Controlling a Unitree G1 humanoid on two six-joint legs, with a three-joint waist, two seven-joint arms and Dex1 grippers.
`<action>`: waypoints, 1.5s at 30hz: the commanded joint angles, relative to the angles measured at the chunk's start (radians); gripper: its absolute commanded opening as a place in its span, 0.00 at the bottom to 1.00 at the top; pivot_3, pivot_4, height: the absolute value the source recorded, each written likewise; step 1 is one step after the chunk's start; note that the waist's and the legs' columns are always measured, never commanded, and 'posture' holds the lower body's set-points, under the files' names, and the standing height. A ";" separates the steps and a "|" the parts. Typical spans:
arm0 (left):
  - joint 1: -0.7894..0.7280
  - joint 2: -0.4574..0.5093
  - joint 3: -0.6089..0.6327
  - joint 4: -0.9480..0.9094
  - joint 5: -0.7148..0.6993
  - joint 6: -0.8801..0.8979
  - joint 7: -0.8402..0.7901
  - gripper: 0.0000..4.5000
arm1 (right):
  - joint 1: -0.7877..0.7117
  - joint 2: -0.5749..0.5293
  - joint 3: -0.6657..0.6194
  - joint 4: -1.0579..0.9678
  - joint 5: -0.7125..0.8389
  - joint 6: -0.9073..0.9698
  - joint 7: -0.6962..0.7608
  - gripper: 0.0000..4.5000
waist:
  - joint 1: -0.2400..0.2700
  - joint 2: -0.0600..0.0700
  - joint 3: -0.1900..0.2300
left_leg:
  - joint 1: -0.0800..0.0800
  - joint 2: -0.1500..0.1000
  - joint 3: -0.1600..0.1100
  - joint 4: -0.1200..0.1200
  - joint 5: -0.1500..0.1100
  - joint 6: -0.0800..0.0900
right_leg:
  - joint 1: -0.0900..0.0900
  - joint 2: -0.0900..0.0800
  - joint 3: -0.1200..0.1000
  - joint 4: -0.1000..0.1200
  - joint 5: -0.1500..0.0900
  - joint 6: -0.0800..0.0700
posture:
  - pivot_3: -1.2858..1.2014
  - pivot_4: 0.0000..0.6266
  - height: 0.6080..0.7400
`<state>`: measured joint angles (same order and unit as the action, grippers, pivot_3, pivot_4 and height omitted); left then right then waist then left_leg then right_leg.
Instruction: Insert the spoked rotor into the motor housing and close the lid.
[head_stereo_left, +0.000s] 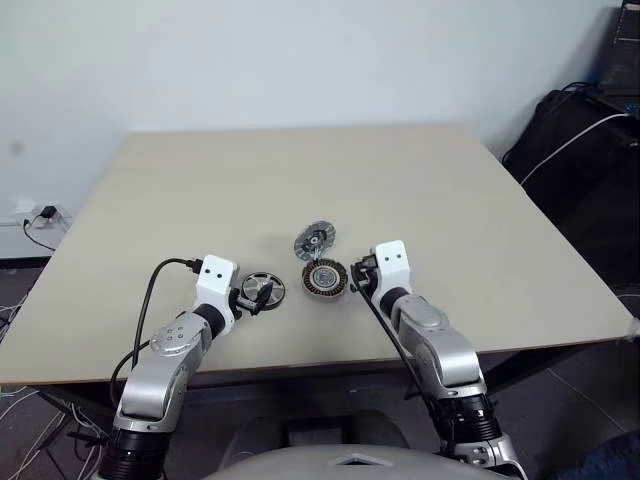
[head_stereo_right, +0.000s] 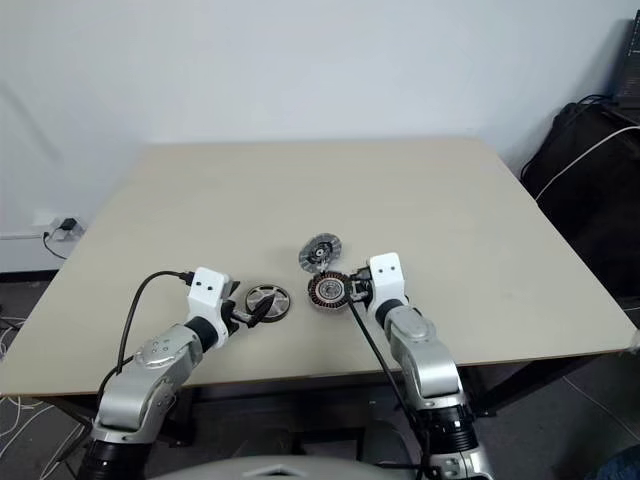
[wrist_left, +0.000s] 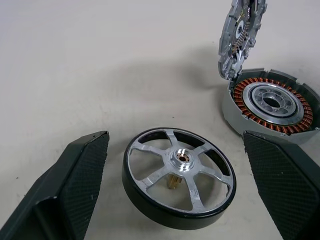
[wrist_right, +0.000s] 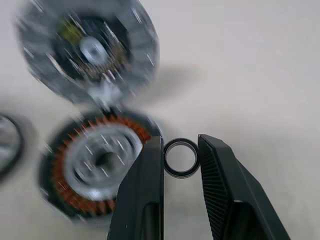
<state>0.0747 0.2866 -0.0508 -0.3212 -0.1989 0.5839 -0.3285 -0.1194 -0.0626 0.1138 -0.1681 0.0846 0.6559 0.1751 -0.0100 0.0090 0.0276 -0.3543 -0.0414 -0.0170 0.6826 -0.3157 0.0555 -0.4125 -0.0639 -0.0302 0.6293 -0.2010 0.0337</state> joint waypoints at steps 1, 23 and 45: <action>-0.019 0.000 0.001 -0.019 0.002 -0.012 0.000 1.00 | -0.037 0.011 0.035 0.003 -0.007 -0.015 0.006 0.15 | 0.001 0.000 0.000 | 0.000 0.000 0.000 0.000 0.001 -0.002 | 0.000 0.000 0.000 0.000 0.000 0.000 | 0.52 0.00 1.00; 0.008 -0.009 0.014 -0.040 -0.002 -0.012 0.017 1.00 | -0.136 0.059 0.106 0.266 -0.040 -0.127 0.042 0.15 | -0.001 0.000 0.000 | 0.000 0.000 0.000 0.000 0.002 -0.003 | 0.000 0.000 0.000 0.000 0.000 0.000 | 0.52 0.00 1.00; 0.006 -0.008 0.010 -0.036 -0.005 -0.014 0.019 1.00 | -0.128 0.055 0.088 0.298 -0.045 -0.134 0.027 0.15 | -0.001 0.001 0.000 | 0.000 0.000 0.000 0.000 0.002 -0.003 | -0.001 0.000 0.000 0.000 0.001 0.000 | 0.52 0.00 1.00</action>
<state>0.0924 0.2793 -0.0488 -0.3206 -0.1996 0.5838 -0.3076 -0.2274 -0.0096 0.2127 0.1468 0.0437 0.5338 0.2029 -0.0112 0.0096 0.0271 -0.3543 -0.0414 -0.0169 0.6824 -0.3141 0.0526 -0.4130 -0.0638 -0.0299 0.6296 -0.2004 0.0335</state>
